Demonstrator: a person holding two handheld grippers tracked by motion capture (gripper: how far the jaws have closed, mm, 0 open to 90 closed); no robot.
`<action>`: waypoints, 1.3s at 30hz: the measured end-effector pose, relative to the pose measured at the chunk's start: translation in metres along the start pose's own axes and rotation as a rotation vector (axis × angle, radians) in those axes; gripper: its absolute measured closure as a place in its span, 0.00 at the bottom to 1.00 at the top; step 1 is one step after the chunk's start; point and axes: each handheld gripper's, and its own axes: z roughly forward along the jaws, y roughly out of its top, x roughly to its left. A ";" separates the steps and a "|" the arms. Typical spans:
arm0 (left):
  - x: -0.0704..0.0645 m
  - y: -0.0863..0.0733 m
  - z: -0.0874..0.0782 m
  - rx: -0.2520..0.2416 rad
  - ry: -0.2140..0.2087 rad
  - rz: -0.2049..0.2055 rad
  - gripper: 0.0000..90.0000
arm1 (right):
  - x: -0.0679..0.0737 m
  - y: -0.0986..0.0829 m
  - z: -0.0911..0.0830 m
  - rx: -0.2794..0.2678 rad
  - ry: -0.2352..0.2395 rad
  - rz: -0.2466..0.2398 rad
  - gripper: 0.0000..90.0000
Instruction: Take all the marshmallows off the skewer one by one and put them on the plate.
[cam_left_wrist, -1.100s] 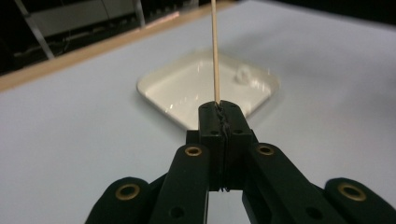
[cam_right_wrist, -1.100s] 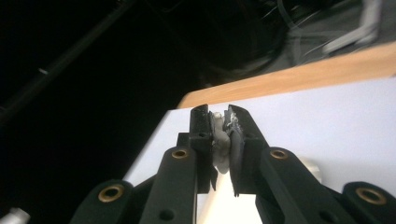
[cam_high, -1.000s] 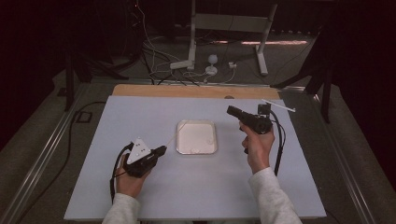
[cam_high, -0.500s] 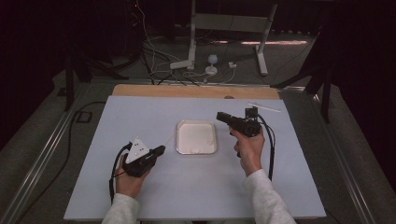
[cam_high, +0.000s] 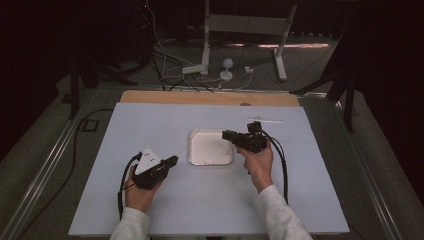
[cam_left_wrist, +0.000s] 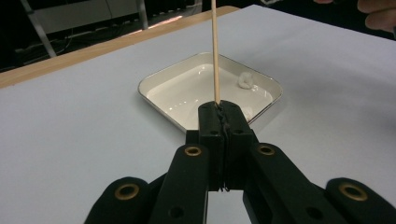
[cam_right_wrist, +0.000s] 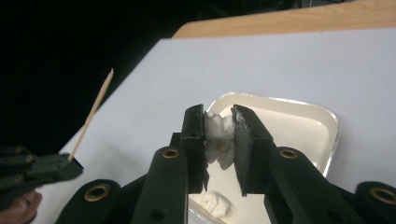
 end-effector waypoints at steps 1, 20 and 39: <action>0.000 0.000 0.000 0.000 -0.001 0.000 1.00 | 0.001 -0.001 0.002 0.008 -0.002 -0.007 0.83; -0.001 -0.001 0.004 0.014 0.001 -0.014 1.00 | -0.010 -0.020 0.024 0.087 -0.038 0.024 0.48; 0.002 0.009 0.012 -0.005 0.020 -0.119 0.99 | 0.004 -0.020 -0.009 0.040 0.015 -0.157 0.10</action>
